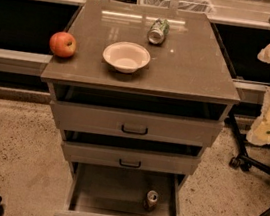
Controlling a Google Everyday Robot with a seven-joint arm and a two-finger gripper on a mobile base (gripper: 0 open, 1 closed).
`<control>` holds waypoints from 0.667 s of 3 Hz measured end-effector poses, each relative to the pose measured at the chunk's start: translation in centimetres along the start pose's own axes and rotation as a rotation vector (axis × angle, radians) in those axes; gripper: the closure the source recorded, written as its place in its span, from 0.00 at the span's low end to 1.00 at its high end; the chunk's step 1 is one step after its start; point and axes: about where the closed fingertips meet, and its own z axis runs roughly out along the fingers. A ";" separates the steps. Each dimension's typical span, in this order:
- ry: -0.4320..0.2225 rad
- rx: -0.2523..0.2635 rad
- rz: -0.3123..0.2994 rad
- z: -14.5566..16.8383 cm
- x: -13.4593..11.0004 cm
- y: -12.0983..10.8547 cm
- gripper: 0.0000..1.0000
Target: Pick orange can from bottom drawer and place on counter
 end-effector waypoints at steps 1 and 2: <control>0.000 0.000 0.000 0.0 0.0 0.0 0.00; -0.026 -0.057 -0.019 1.3 0.4 0.0 0.00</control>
Offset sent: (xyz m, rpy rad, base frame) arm 0.0046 -0.0068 -0.0374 0.0776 0.1401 0.0924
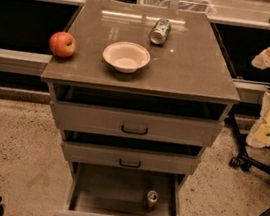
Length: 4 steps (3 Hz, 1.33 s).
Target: Pick orange can from bottom drawer and place on counter
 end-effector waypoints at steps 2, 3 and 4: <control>-0.352 -0.251 0.026 16.1 1.6 5.5 0.00; -0.452 -0.269 0.085 18.9 1.8 8.4 0.00; -0.452 -0.269 0.085 19.0 1.8 8.4 0.00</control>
Offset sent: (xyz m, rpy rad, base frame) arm -0.1004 0.0778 -0.3431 0.8093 0.3358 0.1084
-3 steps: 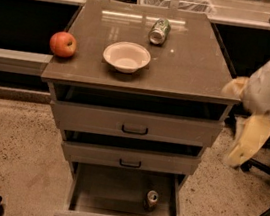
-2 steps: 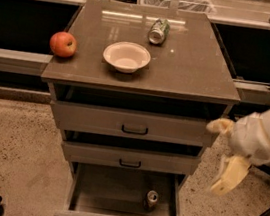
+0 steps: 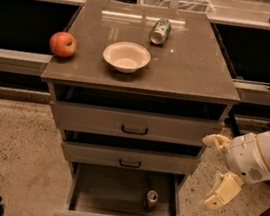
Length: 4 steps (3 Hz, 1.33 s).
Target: Pick orange can from bottom drawer and place on counter
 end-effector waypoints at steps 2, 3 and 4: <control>-0.162 -0.104 -0.041 17.9 7.6 2.3 0.00; -0.293 -0.113 -0.086 22.0 9.8 2.6 0.00; -0.313 -0.113 -0.112 22.7 10.1 2.3 0.00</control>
Offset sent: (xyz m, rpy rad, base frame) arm -0.0240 0.0953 -0.3649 0.1980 0.0216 0.0363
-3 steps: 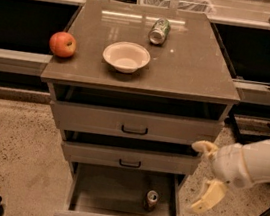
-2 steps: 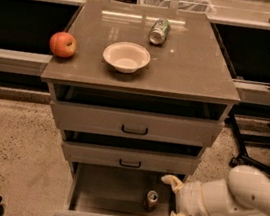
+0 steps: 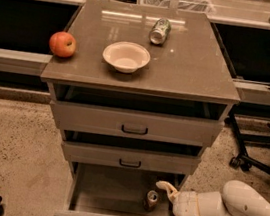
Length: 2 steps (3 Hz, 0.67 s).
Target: Pick orange can from bottom drawer and place on counter
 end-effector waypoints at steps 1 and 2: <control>0.057 0.088 0.020 -0.5 4.6 -0.7 0.00; 0.102 0.281 0.014 -0.7 11.9 -3.5 0.00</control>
Offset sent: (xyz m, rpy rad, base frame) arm 0.0595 -0.1377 -0.1893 -0.2090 -0.2951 -0.4881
